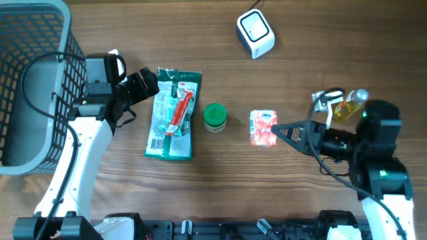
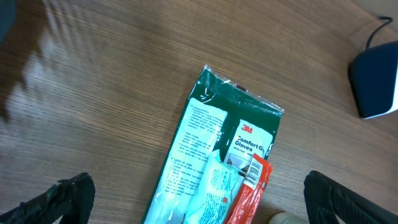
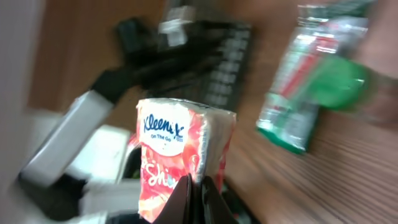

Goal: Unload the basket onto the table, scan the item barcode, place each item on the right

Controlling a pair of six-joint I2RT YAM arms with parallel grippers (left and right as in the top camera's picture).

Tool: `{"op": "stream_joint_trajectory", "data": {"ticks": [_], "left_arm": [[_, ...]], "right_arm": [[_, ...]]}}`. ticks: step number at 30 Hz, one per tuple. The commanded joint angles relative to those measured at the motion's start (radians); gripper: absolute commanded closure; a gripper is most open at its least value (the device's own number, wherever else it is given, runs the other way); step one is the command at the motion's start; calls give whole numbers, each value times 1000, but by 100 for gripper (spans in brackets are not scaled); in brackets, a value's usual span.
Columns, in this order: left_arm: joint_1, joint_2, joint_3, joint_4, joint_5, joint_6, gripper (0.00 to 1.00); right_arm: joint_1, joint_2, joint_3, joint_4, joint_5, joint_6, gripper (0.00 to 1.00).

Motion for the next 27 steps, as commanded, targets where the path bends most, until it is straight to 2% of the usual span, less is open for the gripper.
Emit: {"op": "stream_joint_trajectory", "data": {"ticks": [1, 7, 14, 16, 18, 21, 24, 27], "left_arm": [[4, -13, 17, 2, 11, 5, 0], [4, -13, 17, 2, 11, 6, 0], [4, -13, 17, 2, 11, 6, 0], [4, -13, 17, 2, 11, 6, 0], [4, -13, 17, 2, 11, 5, 0], [4, -13, 17, 2, 11, 5, 0], [4, -13, 17, 2, 11, 5, 0], [4, -13, 17, 2, 11, 6, 0]], "right_arm": [[1, 48, 3, -64, 230, -129, 96], [12, 117, 3, -106, 304, -190, 96], [271, 164, 7, -85, 694, -98, 96], [330, 192, 64, -128, 792, -84, 96], [337, 236, 175, -227, 838, -86, 96], [337, 356, 442, -424, 891, -174, 96], [345, 551, 796, -636, 1033, -267, 95], [369, 720, 1018, -676, 1212, -354, 96]]}}
